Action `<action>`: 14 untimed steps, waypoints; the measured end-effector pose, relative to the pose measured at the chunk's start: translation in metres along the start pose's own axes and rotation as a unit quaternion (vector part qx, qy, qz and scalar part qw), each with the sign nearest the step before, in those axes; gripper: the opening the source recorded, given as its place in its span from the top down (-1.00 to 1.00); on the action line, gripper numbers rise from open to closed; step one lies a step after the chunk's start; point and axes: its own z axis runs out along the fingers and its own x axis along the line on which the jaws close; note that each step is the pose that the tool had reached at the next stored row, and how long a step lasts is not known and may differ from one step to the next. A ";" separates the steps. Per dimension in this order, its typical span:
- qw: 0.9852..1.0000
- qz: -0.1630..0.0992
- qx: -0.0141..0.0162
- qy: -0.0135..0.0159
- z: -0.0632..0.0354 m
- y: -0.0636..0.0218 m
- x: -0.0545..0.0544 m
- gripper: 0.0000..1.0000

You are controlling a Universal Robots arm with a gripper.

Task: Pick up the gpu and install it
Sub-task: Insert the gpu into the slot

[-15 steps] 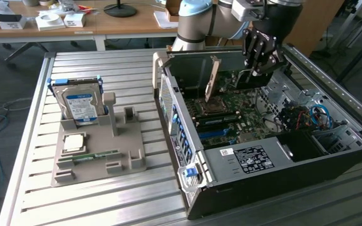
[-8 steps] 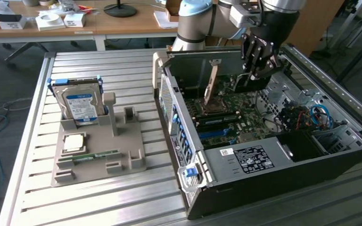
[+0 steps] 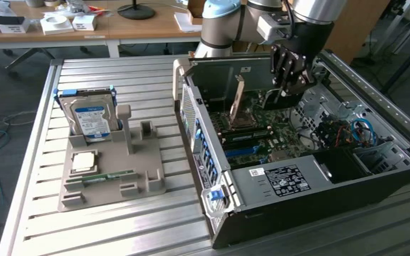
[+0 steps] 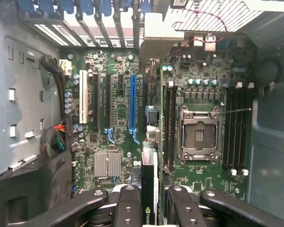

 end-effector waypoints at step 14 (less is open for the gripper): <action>1.000 0.000 0.000 0.000 0.0051 0.0003 0.009 0.47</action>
